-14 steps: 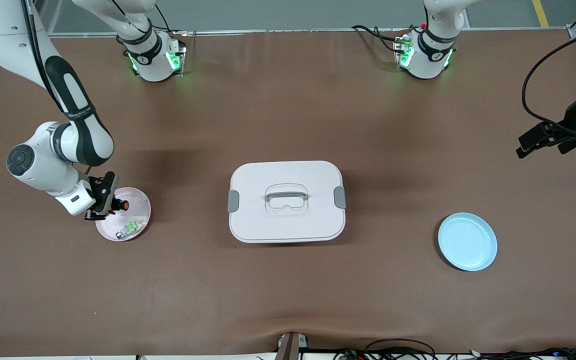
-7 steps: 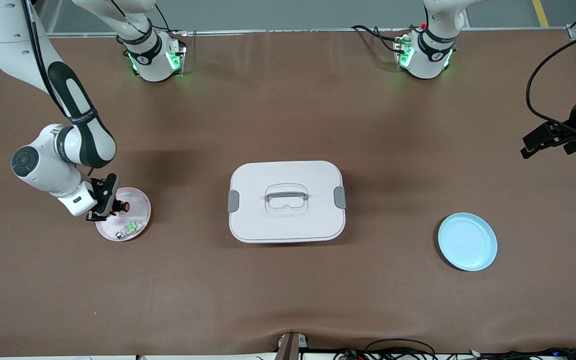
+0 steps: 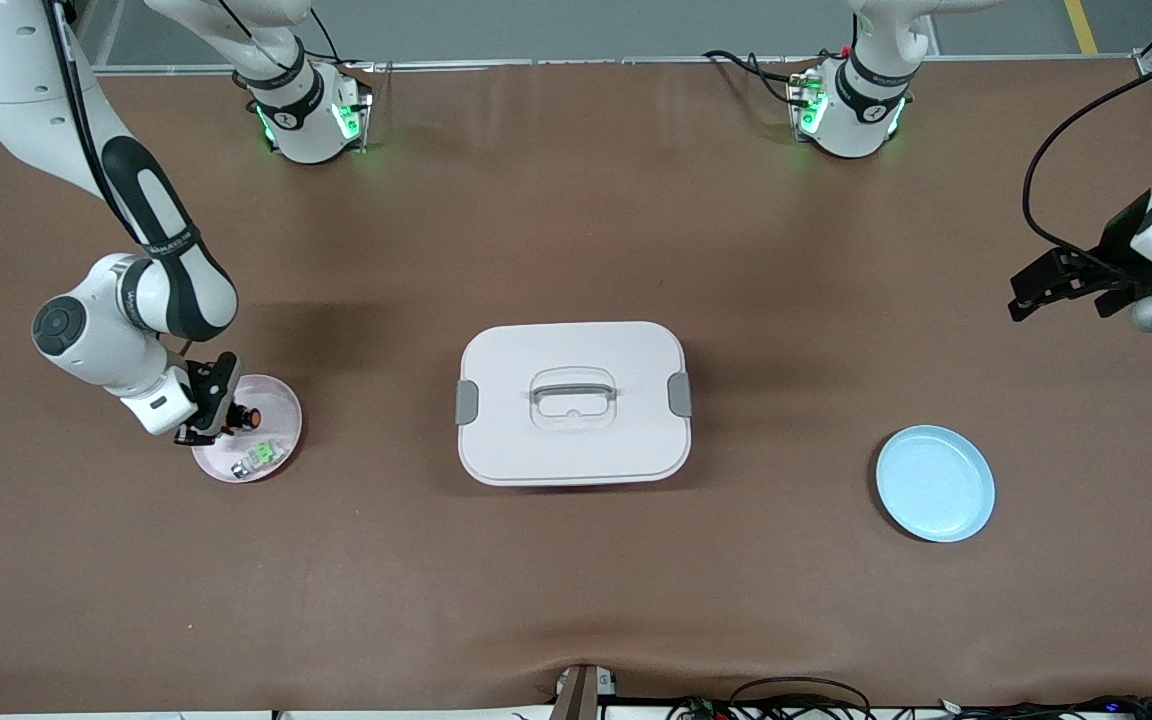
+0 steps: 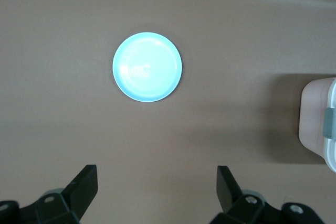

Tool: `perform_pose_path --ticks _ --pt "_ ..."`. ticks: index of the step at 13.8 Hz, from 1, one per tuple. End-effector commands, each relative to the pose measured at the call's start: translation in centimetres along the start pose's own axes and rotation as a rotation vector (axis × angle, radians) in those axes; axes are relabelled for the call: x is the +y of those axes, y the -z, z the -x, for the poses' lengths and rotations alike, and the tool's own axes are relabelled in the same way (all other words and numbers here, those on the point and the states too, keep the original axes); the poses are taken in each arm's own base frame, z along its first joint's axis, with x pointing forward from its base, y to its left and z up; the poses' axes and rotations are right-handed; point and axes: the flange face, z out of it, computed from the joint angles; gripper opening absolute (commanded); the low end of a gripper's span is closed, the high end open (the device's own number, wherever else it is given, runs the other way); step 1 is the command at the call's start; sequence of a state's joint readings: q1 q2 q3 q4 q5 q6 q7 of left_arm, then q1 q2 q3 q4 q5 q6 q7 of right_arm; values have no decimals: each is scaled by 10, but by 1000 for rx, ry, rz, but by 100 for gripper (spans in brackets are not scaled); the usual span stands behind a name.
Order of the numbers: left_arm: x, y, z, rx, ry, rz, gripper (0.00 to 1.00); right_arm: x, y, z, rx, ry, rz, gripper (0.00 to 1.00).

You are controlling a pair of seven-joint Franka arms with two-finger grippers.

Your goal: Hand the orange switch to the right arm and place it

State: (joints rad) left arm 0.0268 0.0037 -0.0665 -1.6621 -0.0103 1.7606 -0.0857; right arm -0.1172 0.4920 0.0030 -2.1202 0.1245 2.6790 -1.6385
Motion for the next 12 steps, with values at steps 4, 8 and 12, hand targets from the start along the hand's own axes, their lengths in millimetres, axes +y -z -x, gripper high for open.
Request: perform_pose_path --ticks 4,8,12 --pt "-5 42 15 51 15 -7 100 -4 -7 2 11 -18 8 0" --pt "-10 50 20 65 30 3 100 -6 -15 6 39 -78 -15 100" --pt "-12 51 28 18 9 -5 100 -5 -13 2 44 -77 -29 100"
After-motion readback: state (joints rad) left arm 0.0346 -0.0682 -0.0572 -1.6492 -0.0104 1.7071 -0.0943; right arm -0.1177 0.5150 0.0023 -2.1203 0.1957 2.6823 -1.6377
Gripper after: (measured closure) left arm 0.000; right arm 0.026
